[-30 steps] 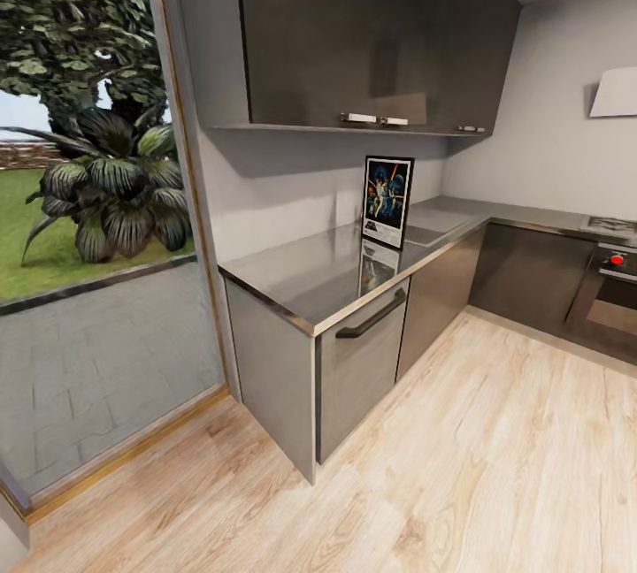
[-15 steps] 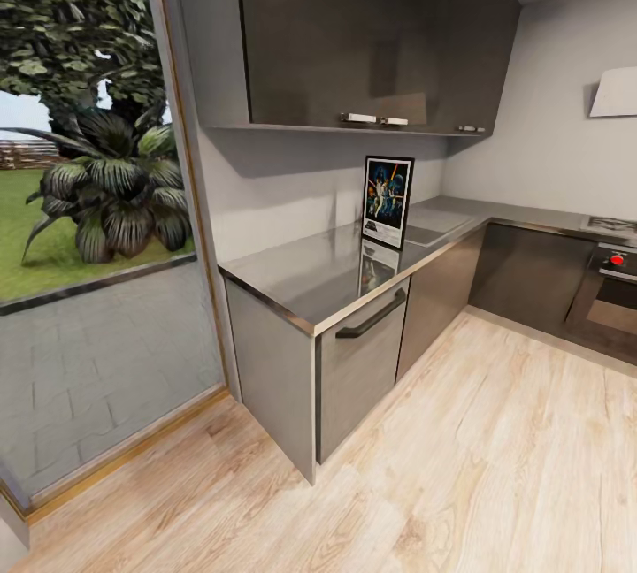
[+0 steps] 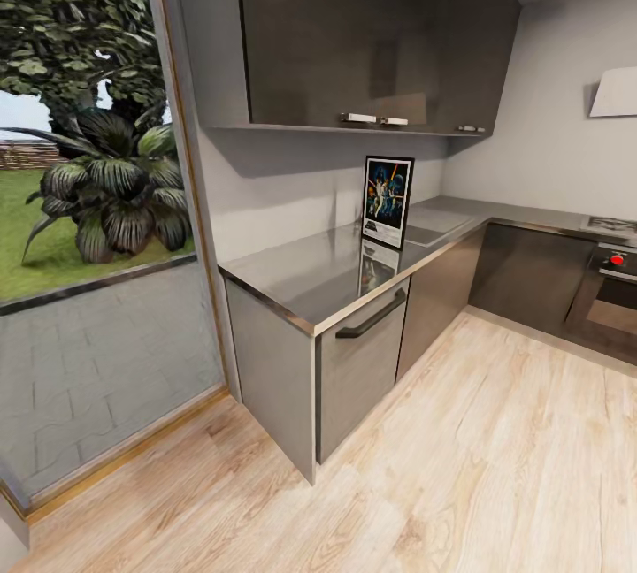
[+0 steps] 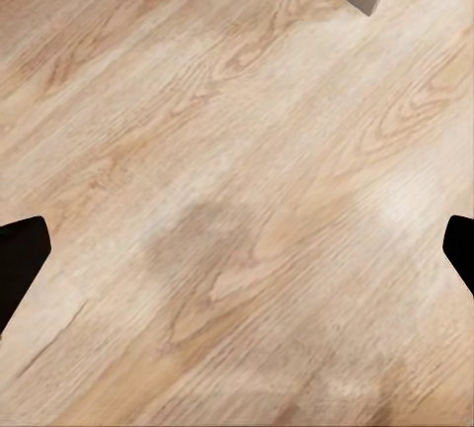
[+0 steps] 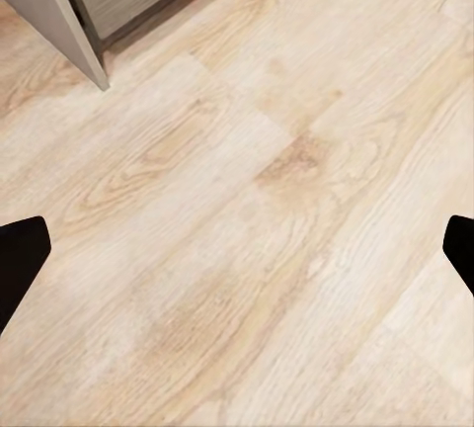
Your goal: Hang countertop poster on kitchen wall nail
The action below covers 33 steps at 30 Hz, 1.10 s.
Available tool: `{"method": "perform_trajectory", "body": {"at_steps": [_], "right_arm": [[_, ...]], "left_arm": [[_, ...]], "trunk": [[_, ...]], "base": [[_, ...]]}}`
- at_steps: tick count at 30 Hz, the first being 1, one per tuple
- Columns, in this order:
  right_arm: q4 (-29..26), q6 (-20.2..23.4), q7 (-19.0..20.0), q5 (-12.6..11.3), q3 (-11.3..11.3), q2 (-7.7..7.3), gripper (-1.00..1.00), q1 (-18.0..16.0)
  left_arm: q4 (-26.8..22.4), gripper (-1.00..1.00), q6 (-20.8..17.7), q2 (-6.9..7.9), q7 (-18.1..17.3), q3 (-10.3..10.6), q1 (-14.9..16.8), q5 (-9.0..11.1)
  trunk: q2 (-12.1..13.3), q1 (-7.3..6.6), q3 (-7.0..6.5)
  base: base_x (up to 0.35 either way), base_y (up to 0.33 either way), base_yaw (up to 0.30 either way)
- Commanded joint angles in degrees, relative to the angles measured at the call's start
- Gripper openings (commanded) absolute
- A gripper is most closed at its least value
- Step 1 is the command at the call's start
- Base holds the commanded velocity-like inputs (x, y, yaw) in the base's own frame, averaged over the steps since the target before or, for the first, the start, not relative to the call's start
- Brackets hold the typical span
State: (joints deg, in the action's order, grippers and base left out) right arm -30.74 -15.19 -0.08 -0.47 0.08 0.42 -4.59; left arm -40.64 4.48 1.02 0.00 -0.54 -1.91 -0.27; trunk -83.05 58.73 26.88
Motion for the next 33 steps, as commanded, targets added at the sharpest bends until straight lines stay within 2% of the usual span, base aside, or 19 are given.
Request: {"method": "perform_trajectory", "body": {"at_steps": [1,3,14,28,33], "right_arm": [[0.03,-0.17,0.01,-0.05,0.03,0.01,1.0,0.0],[0.0,-0.12,0.07,0.0,0.07,-0.05,1.0,0.14],[0.12,-0.15,0.08,0.11,0.14,-0.57,1.0,0.33],[0.16,0.09,0.17,0.03,0.12,-0.25,1.0,0.37],[0.16,0.16,0.17,0.03,0.09,-0.25,1.0,0.37]], "left_arm": [[0.0,1.0,0.61,0.0,0.0,-0.05,-0.02,-0.04],[0.37,1.0,1.97,0.03,-0.04,-0.13,-0.02,-0.02],[1.89,1.0,2.62,0.04,-0.09,-0.17,-0.02,0.07],[1.97,1.0,2.64,0.04,-0.09,-0.17,-0.02,0.06],[2.37,1.0,2.64,0.04,-0.09,-0.11,-0.02,0.03]], "trunk": [[-0.03,0.0,0.05],[-0.03,0.0,0.05],[-0.03,0.0,0.05],[-0.03,0.0,0.05],[-0.03,0.0,-0.04]], "base": [[0.0,0.0,0.0],[0.057,0.0,0.0],[0.232,-0.025,0.0],[0.294,-0.18,-0.002],[0.066,-0.063,-0.275]]}}
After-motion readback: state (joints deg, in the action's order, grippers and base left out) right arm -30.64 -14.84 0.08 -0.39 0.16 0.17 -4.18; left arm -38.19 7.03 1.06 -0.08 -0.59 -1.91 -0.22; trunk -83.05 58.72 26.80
